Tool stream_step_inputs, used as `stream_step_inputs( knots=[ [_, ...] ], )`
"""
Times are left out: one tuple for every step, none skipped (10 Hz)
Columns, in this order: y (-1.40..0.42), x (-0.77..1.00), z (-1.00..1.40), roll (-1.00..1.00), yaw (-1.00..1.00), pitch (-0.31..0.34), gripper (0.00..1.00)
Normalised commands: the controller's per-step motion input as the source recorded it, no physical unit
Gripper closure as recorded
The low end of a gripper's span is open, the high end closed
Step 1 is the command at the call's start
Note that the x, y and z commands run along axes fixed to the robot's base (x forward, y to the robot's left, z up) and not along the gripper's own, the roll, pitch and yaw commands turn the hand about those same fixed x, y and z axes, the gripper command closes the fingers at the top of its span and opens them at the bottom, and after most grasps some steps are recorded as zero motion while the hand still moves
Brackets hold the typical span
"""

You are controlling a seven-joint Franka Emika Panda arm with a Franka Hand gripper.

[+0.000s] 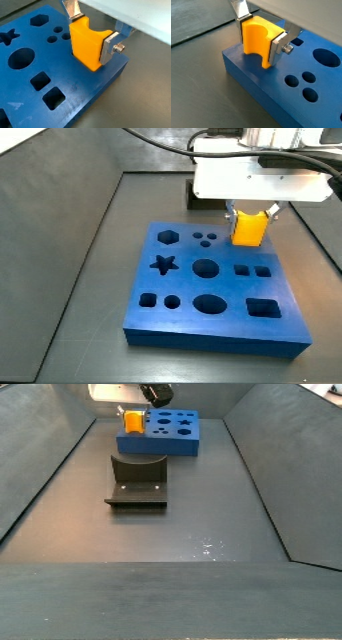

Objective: Pick up the arch object. Move up. Place the arch object on the fixture. Regrasp the arch object. Move to above the board. Insert the arch object.
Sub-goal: Insert the arch object.

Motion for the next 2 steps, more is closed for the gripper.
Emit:
stream_step_inputs(
  knots=[
    [0.00,0.00,0.00,0.00,0.00,0.021,1.00],
    [0.00,0.00,0.00,0.00,0.00,0.000,1.00]
  ],
)
